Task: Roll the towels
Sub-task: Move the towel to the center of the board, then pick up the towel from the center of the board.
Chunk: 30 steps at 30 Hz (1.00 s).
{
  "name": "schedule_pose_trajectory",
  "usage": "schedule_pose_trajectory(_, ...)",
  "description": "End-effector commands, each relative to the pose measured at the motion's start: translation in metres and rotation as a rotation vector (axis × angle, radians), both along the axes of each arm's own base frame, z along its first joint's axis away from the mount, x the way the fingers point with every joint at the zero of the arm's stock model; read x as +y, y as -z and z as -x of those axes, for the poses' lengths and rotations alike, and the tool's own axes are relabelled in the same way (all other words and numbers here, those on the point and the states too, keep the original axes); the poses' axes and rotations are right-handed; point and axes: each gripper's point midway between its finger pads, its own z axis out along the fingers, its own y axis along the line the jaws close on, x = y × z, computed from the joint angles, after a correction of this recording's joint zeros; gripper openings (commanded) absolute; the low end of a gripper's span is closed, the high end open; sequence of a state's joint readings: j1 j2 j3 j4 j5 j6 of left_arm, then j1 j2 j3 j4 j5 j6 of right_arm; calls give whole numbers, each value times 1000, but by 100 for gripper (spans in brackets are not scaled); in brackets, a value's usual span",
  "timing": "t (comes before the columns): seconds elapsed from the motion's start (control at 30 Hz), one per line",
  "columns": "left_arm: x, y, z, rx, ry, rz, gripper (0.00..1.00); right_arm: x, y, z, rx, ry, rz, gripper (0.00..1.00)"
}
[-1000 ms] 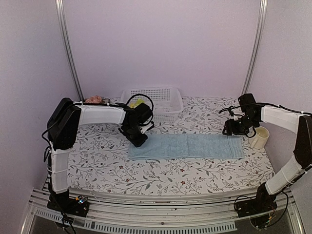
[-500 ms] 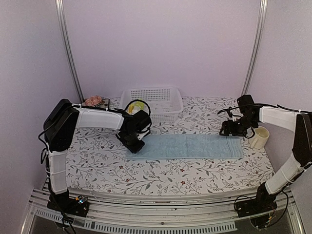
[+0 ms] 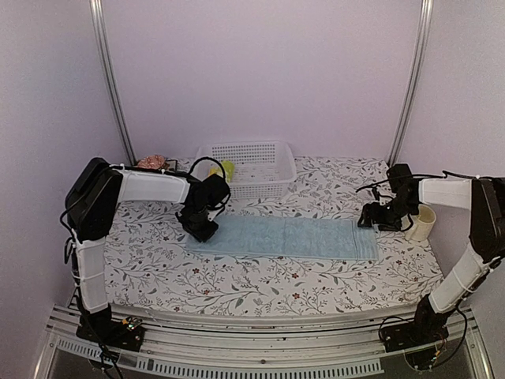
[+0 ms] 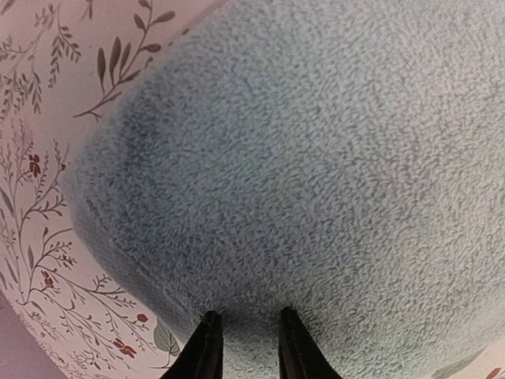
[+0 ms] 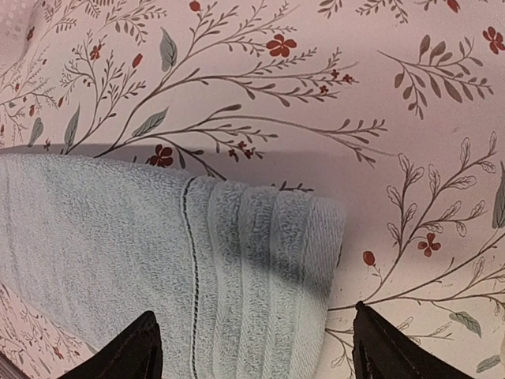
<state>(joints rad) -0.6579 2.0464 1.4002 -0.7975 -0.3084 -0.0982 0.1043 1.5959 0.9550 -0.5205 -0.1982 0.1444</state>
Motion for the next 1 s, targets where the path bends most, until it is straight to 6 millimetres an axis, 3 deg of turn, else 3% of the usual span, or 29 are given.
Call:
schedule_pose_trajectory(0.0,19,22,15,87,-18,-68,26,-4,14,-1,18,36,-26,83)
schedule_pose_trajectory(0.33,13,16,9,68,-10,-50,28,-6,34,13,70,70,-38,78)
schedule_pose_trajectory(0.67,9,9,9,53,-5,-40,28,-4,58,33,138,78,-59,63)
schedule_pose_trajectory(0.87,7,6,13,46,6,-46,28,-5,69,40,159,89,-62,48)
schedule_pose_trajectory(0.97,5,3,13,36,9,-51,28,-6,73,45,168,98,-61,37)
